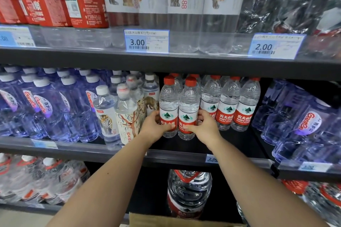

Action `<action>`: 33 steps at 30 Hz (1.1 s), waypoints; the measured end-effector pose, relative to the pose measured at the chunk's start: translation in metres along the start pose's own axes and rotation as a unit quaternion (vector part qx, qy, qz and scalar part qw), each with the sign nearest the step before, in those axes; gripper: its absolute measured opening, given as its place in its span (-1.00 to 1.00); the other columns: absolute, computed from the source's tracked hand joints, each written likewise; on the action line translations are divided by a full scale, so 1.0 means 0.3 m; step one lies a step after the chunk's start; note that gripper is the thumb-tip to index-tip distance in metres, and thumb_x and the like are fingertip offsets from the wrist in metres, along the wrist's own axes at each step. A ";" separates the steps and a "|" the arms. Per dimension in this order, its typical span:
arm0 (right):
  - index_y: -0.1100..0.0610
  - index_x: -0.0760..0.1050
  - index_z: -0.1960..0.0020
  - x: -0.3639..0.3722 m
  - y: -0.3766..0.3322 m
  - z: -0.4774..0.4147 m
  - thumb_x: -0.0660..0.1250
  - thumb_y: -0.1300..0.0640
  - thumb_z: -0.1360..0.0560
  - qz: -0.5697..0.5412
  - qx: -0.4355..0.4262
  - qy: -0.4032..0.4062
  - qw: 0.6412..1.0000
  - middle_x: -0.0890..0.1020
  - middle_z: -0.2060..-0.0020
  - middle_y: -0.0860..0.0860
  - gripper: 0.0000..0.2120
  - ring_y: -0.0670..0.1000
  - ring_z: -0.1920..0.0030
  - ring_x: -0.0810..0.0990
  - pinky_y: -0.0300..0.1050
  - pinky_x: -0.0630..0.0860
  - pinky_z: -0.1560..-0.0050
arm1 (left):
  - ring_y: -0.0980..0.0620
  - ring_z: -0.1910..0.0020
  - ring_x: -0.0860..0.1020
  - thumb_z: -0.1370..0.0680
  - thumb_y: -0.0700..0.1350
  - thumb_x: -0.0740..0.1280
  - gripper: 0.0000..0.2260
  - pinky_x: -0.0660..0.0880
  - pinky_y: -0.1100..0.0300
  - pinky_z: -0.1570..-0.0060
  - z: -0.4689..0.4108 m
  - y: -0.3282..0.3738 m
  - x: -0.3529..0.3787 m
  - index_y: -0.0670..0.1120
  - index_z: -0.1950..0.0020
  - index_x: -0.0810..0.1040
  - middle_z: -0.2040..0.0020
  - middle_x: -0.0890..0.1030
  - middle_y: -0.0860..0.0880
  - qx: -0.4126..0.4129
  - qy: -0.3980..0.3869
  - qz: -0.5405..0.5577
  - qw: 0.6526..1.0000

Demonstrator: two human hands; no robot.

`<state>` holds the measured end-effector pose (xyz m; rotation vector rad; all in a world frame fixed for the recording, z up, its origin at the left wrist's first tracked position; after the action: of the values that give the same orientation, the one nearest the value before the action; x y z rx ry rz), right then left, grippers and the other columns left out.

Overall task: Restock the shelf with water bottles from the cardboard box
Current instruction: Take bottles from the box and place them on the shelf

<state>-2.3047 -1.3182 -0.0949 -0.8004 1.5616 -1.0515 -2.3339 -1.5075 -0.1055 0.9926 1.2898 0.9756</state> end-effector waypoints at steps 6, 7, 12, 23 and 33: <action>0.13 0.41 -0.28 0.011 0.029 0.002 0.58 0.20 -0.31 -0.015 0.018 0.013 1.000 0.57 0.01 -0.09 -0.39 -0.05 -0.05 0.58 -0.05 0.54 -0.16 | 0.09 -0.02 0.59 -0.33 -0.24 0.59 -0.44 0.51 0.33 0.07 0.004 -0.003 0.006 -0.12 -0.25 0.44 0.00 0.62 0.07 -0.002 0.001 0.003 1.000; 0.12 0.40 -0.29 0.013 0.030 0.006 0.57 0.19 -0.32 -0.014 0.017 0.013 1.000 0.58 -0.01 -0.07 -0.39 -0.05 -0.06 0.58 -0.05 0.54 -0.16 | 0.09 -0.02 0.58 -0.34 -0.24 0.58 -0.44 0.48 0.37 0.10 0.010 0.003 0.006 -0.12 -0.27 0.44 -0.03 0.62 0.05 0.002 0.002 -0.002 1.000; 0.10 0.40 -0.29 -0.013 0.009 0.055 0.57 0.09 -0.34 0.040 0.016 0.015 0.999 0.54 -0.06 -0.02 -0.41 -0.02 -0.06 0.54 -0.10 0.50 -0.05 | 0.02 -0.16 0.53 -0.38 -0.19 0.56 -0.37 0.42 0.25 -0.10 0.075 0.048 -0.007 -0.12 -0.40 0.39 -0.20 0.58 -0.04 0.013 0.012 -0.070 0.997; 0.06 0.49 -0.18 -0.129 -0.243 0.451 0.42 0.10 -0.42 0.402 -0.152 -0.076 0.900 0.54 -0.14 0.03 -0.66 0.10 -0.19 0.47 0.01 0.47 -0.15 | -0.10 -0.03 0.60 -0.48 -0.12 0.33 -0.74 0.55 0.10 0.00 0.473 0.282 -0.070 -0.04 -0.16 0.54 -0.04 0.63 -0.06 0.155 -0.003 -0.421 0.894; 0.08 0.48 -0.19 0.048 0.279 0.973 0.30 0.17 -0.46 0.466 -0.067 -0.168 0.866 0.50 -0.20 0.05 -0.70 0.15 -0.28 0.43 -0.05 0.41 -0.14 | -0.15 -0.24 0.43 -0.51 -0.10 0.27 -0.62 0.37 -0.02 -0.15 0.929 -0.331 0.182 -0.05 -0.34 0.39 -0.26 0.47 -0.10 0.107 -0.123 -0.619 0.768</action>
<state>-2.0225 -1.3637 -0.1985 -0.2059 1.4491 -0.0816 -2.0514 -1.4933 -0.2084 0.2170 1.4555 -0.3343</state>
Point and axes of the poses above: each hand's wrist, its own z-axis away from the middle knuckle, its own x-axis out of the palm, y = z × x, the point moved 5 cm from there along -z, towards the middle knuckle
